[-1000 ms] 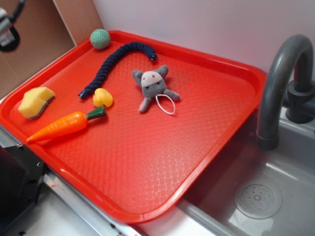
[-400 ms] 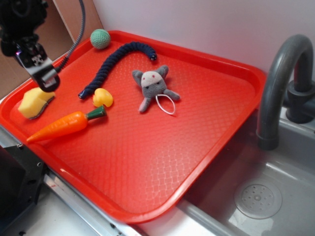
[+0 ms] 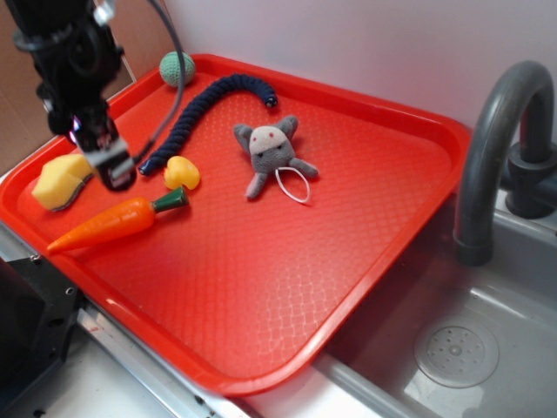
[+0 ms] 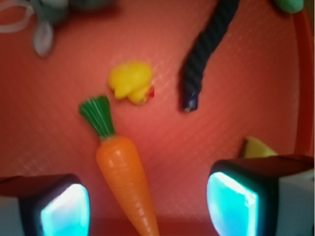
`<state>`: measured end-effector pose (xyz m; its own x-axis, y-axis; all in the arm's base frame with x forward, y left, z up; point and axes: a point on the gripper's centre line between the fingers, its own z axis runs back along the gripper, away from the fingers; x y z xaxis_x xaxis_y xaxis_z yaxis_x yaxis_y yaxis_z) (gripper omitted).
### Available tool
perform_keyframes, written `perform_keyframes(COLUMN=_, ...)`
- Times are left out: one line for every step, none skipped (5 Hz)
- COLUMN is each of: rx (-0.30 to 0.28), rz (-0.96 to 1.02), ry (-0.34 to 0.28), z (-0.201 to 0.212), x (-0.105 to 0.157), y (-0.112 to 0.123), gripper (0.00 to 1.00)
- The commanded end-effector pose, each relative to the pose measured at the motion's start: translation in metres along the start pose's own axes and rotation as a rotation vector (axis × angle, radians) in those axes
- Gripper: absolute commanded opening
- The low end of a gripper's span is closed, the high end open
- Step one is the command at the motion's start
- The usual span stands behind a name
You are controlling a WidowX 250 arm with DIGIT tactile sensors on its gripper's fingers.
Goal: Grab the carrot.
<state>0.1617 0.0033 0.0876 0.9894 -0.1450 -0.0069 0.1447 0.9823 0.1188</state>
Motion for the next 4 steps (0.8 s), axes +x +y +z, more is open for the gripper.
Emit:
perform_keyframes(rx=0.072, rz=-0.108, ry=0.034, z=-0.043, x=-0.004, y=-0.018, gripper=1.0)
perform_keyframes(rx=0.067, rz=-0.103, ry=0.079, z=-0.06, x=-0.004, y=-0.015, gripper=1.0)
perform_keyframes(rx=0.031, rz=-0.108, ry=0.077, z=-0.06, x=-0.001, y=-0.011, gripper=0.0)
perform_keyframes(rx=0.009, rz=-0.12, ry=0.071, z=-0.06, x=-0.004, y=-0.011, gripper=0.0)
